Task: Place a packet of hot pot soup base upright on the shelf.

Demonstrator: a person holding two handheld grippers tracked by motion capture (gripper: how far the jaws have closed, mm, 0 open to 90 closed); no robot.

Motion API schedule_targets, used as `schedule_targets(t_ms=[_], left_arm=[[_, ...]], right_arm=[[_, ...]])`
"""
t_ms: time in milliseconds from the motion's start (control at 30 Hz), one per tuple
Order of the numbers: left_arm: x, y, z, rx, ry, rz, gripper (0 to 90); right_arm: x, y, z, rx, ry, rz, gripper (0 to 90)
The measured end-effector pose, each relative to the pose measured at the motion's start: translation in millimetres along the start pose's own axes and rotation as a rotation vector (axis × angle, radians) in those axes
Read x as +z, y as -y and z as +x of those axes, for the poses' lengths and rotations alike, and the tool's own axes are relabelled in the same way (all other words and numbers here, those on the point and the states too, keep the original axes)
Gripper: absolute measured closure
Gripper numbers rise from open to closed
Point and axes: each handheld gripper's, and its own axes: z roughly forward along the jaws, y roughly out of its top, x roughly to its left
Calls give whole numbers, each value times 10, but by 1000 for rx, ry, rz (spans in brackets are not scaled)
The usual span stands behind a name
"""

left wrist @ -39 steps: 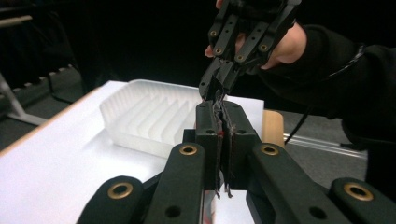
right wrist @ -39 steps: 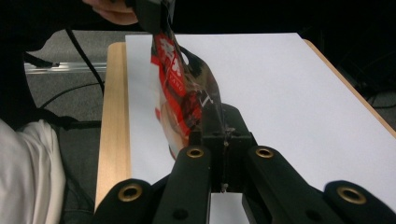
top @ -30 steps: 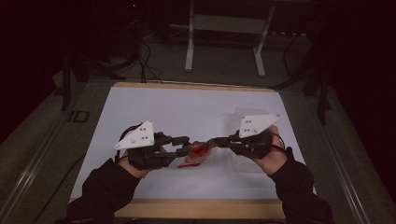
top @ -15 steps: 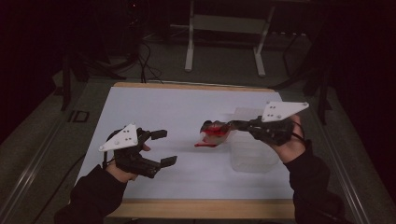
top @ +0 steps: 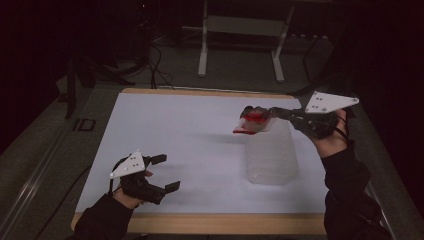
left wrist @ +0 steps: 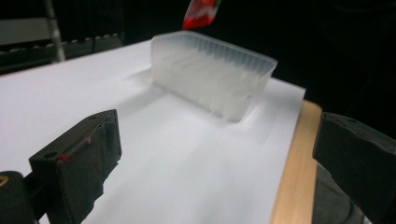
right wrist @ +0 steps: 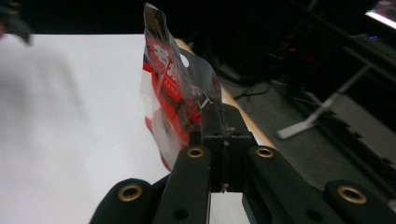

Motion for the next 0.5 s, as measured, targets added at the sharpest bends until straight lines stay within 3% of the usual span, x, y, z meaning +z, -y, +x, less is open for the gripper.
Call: schedule_targets(t_ms=[200,300,400,500], left_arm=[[-51,180,25,-24,-68,25,13],[-69,236,52,-64,-67,17,13],[-71,253,60,-66,-76,15,1],[-65,257,55,-49,-118,24,0]], right_arm=[[-21,156,-234,21,60,-10,900],[-14,218,-326,21,90,1,900],[11,289,-413,33,105,3,900],[68,363,-482,39,123,19,900]])
